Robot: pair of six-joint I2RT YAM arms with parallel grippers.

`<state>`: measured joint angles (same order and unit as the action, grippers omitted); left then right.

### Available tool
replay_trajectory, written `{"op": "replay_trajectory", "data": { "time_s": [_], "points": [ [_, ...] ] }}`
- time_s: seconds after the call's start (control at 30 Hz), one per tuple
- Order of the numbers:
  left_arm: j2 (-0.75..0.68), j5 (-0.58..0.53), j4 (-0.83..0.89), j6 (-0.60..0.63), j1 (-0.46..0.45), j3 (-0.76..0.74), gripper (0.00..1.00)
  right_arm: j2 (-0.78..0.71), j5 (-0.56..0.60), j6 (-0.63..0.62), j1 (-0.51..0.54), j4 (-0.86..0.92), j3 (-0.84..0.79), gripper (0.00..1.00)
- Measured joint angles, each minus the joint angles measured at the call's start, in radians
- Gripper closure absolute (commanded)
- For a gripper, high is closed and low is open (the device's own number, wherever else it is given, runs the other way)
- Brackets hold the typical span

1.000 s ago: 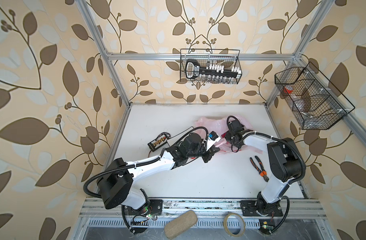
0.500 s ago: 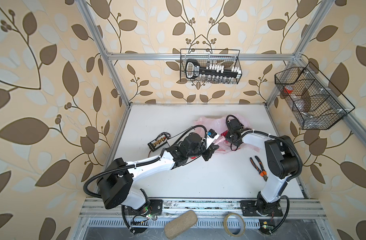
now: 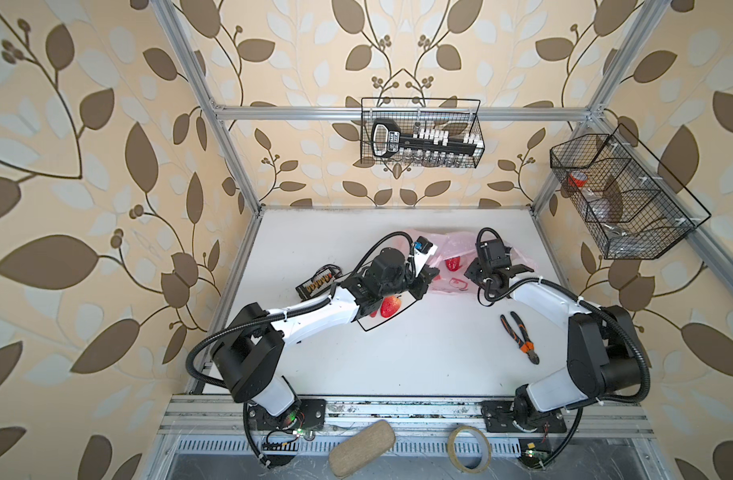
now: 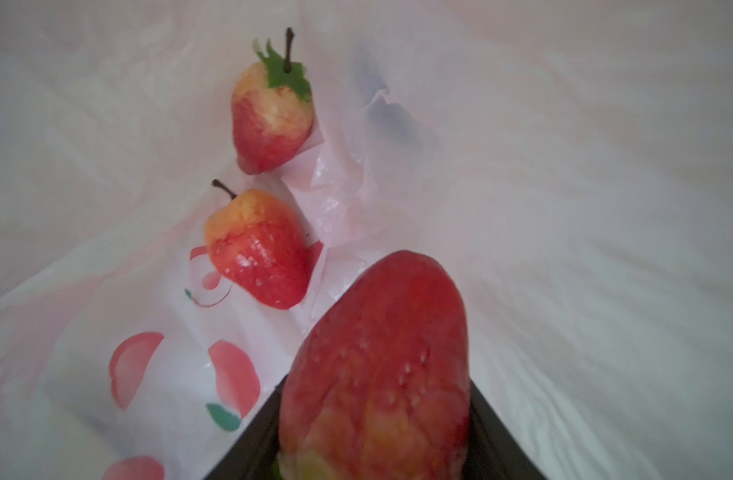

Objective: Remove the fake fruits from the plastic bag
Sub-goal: 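Lift the strawberry out of the bag with the right gripper, then carry the strawberry toward the white board with the right gripper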

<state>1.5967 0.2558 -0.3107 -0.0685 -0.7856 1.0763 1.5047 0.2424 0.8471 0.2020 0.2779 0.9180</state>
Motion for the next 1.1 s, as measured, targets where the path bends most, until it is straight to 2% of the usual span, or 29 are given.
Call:
{"op": "replay_trajectory", "data": {
  "time_s": [0.23,0.63,0.77,0.9,1.1],
  "points": [
    [0.148,0.006,-0.051,-0.036,0.076,0.117,1.0,-0.145,-0.094,-0.039,-0.014,-0.097,-0.034,0.68],
    [0.174,0.001,0.015,-0.128,0.12,0.182,1.0,-0.41,-0.351,-0.233,0.013,-0.227,-0.135,0.66],
    [0.188,0.001,0.053,-0.154,0.132,0.225,1.0,-0.491,-0.401,-0.311,0.092,-0.23,-0.142,0.66],
    [0.206,0.0,0.082,-0.178,0.153,0.262,1.0,-0.523,-0.401,-0.392,0.227,-0.227,-0.142,0.67],
    [0.239,0.006,0.137,-0.196,0.207,0.321,1.0,-0.405,-0.331,-0.51,0.463,-0.238,-0.14,0.67]
  ]
}}
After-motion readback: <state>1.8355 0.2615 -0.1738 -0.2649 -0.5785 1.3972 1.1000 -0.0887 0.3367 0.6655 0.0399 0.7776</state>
